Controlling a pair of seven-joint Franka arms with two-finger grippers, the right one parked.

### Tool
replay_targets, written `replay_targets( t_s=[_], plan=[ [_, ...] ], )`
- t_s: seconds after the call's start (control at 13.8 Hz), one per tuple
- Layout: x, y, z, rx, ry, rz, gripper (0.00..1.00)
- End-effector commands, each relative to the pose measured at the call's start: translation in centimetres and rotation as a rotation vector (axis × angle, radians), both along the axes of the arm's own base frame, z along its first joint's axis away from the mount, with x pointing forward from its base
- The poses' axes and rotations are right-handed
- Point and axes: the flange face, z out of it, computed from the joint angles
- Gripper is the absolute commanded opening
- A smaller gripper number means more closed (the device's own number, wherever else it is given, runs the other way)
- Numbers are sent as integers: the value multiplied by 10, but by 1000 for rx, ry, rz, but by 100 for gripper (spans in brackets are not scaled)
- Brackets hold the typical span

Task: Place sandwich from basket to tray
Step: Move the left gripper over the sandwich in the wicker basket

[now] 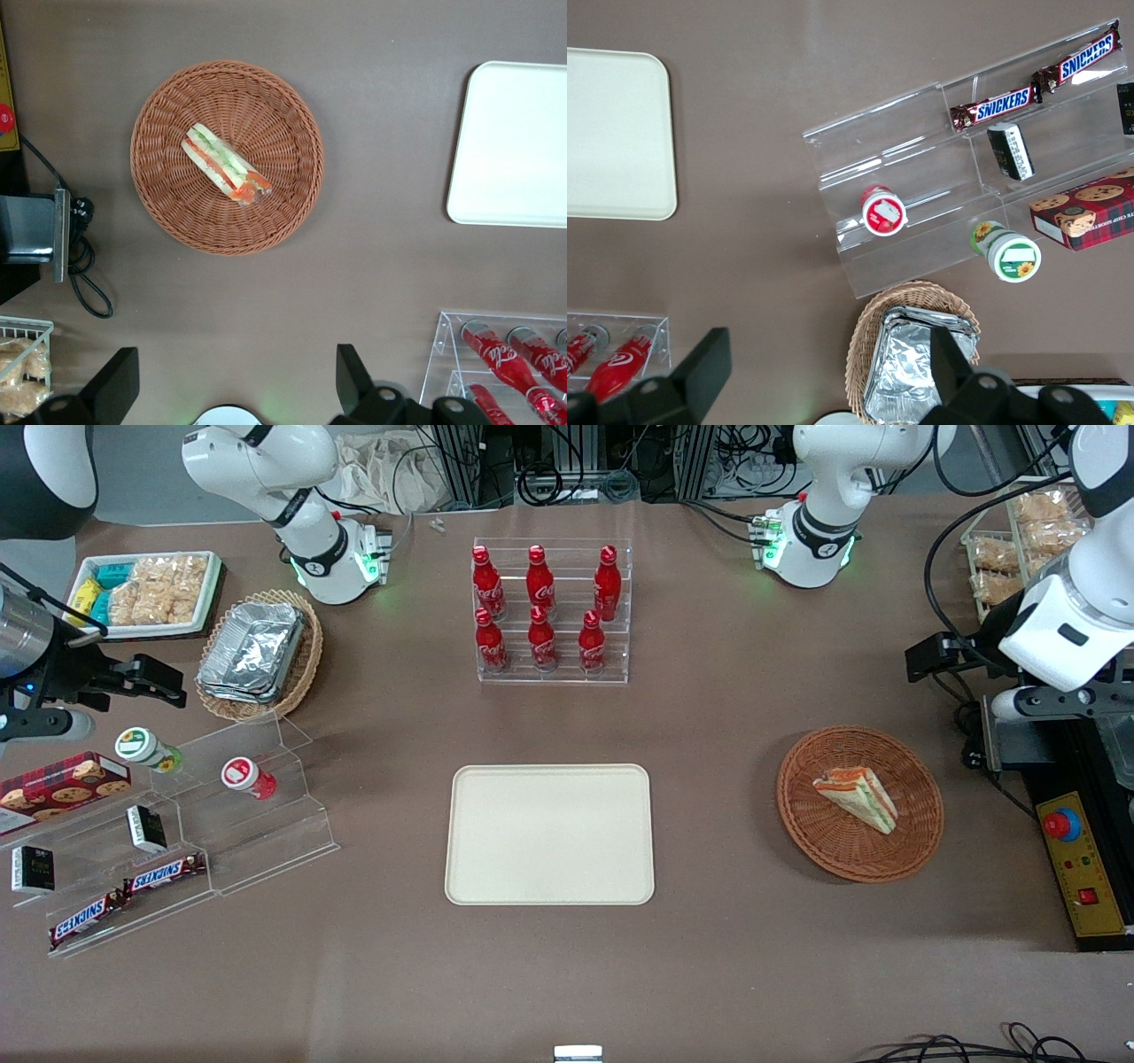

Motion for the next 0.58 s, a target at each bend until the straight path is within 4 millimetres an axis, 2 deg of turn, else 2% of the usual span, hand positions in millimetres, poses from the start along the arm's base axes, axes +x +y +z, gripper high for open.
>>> replay_targets(
  t_s=[0.0, 0.36, 0.51],
  plan=[
    [3, -2, 7, 16, -10, 21, 100],
    [4, 0, -3, 29, 14, 160, 100],
    [0, 3, -15, 31, 42, 207, 100]
  ],
)
